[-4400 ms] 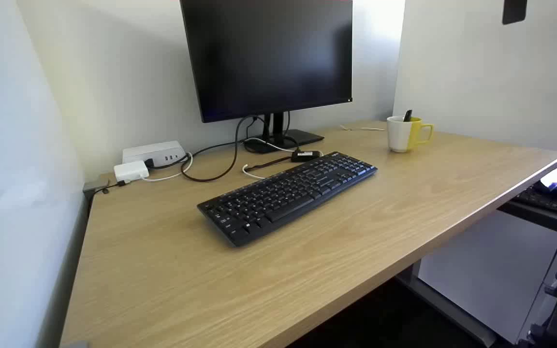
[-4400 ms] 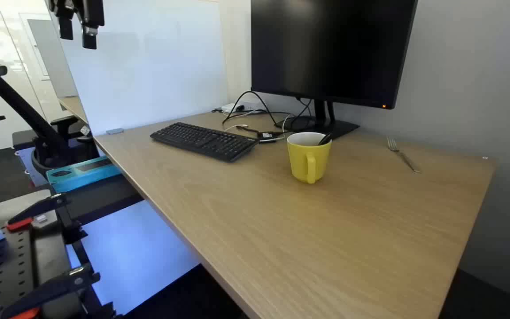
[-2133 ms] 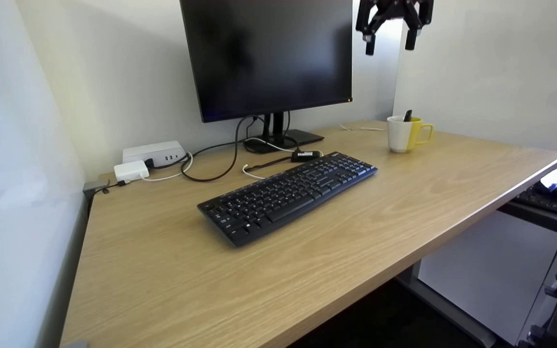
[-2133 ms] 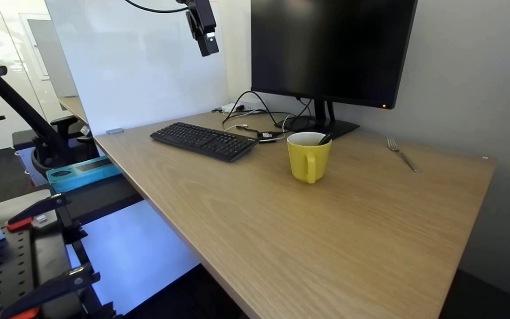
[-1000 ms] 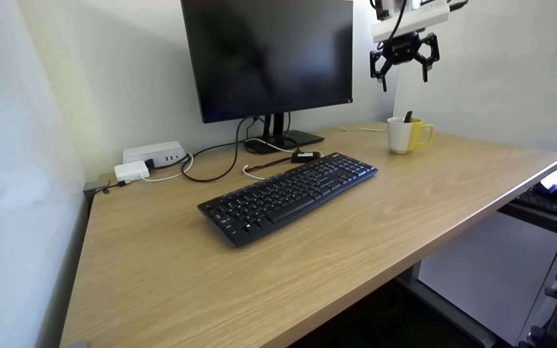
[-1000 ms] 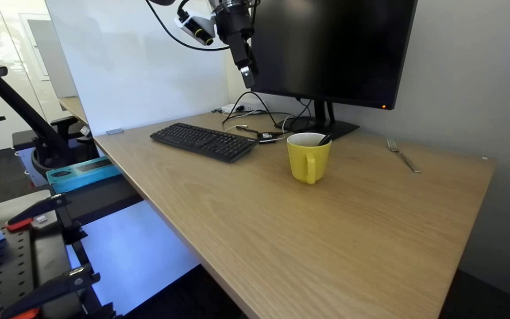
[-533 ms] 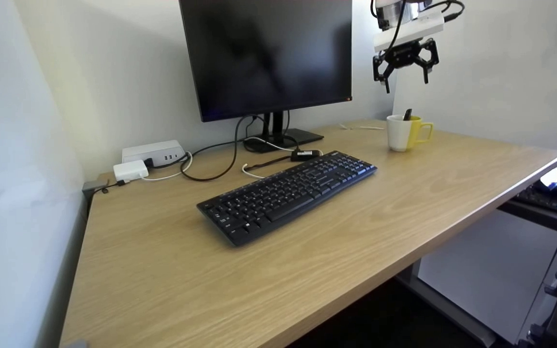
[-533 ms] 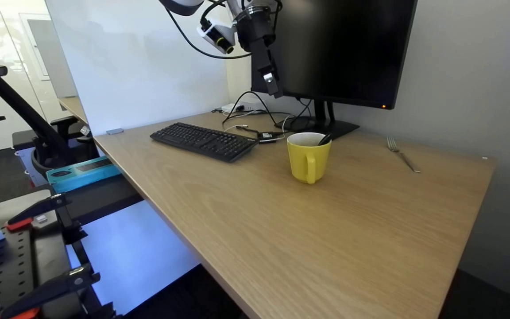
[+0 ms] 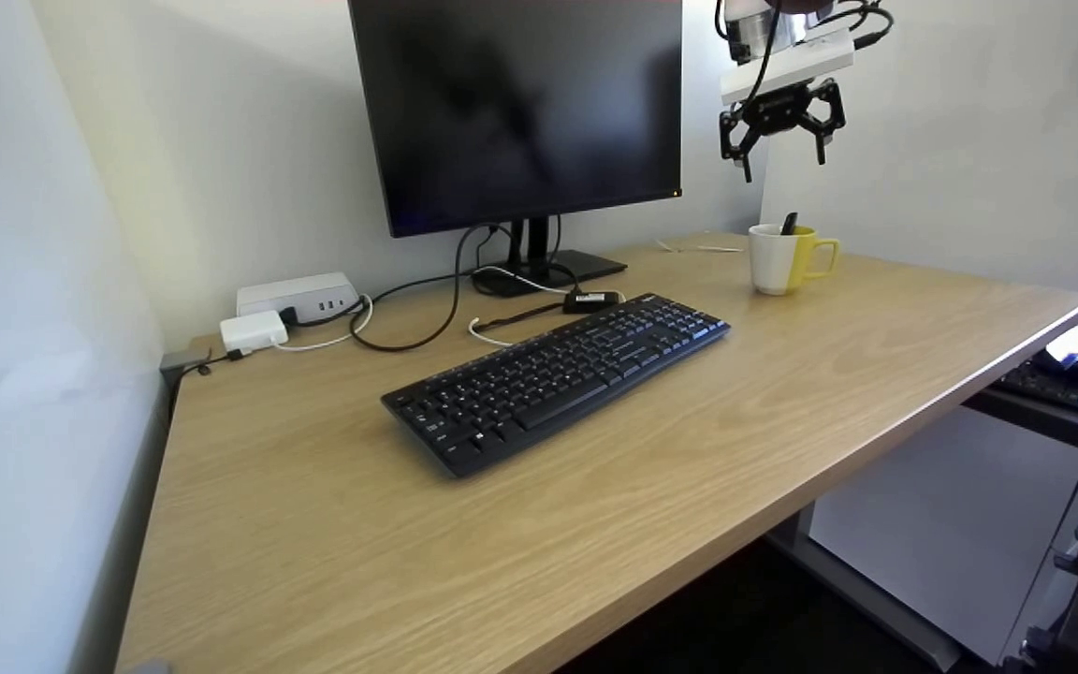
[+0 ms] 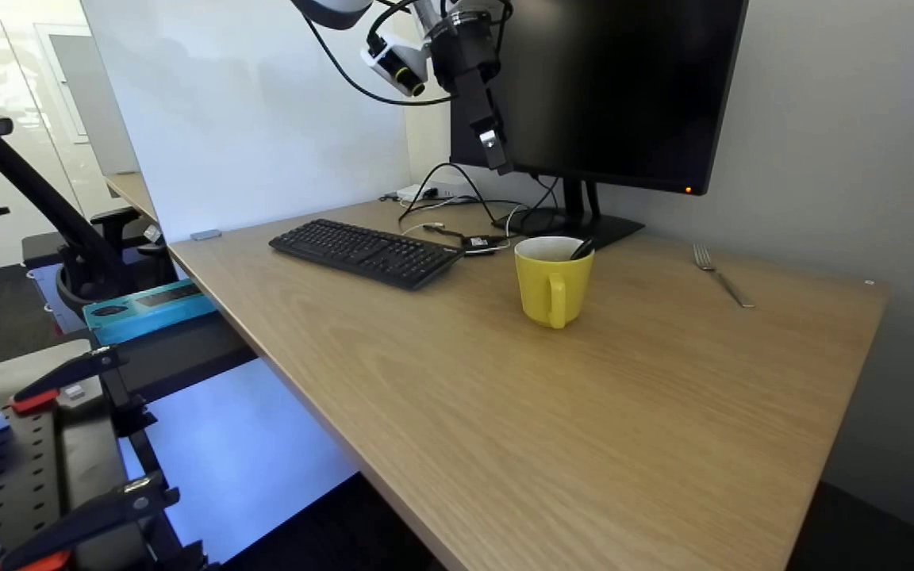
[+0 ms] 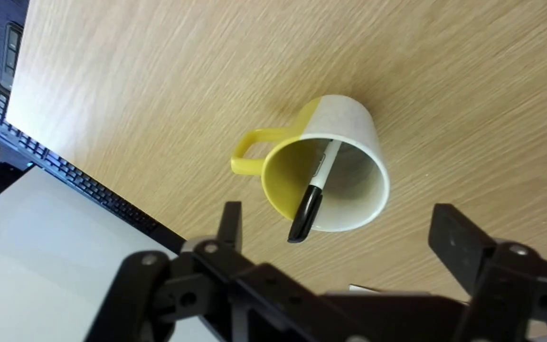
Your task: Remove the marker out of the cup and put it on the table
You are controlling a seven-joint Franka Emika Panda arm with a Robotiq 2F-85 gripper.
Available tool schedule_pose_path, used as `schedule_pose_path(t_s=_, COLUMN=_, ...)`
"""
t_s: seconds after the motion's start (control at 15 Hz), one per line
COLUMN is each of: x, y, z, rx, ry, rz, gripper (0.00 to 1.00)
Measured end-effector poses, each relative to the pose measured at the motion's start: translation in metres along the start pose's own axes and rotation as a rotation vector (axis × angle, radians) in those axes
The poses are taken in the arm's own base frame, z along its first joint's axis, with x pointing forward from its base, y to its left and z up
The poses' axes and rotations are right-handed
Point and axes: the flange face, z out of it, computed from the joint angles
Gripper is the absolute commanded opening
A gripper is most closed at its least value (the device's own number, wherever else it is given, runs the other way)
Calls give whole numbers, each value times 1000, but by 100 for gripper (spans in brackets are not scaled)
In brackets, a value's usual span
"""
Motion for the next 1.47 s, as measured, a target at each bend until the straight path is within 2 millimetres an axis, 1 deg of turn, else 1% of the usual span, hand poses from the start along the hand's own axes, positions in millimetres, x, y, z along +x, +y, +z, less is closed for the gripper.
schedule_pose_path(t_s=0.2, x=-2, y=-1, z=3, rx=-5, ry=-4, rz=-4, gripper=100)
schedule_pose_path(t_s=0.53, x=-7, y=-8, z=30, rx=-28, ry=-19, rz=-11, gripper=100)
schedule_pose_path(t_s=1.0, x=18, y=-15, z=51, rx=-7, ry=24, rz=15, gripper=100)
schedule_pose_path(t_s=1.2, x=26, y=-12, z=71, rx=-27, ry=30, rz=26, gripper=100)
schedule_pose_path(t_s=1.47, x=42, y=-3, z=95, rx=-54, ry=46, rz=47, gripper=100)
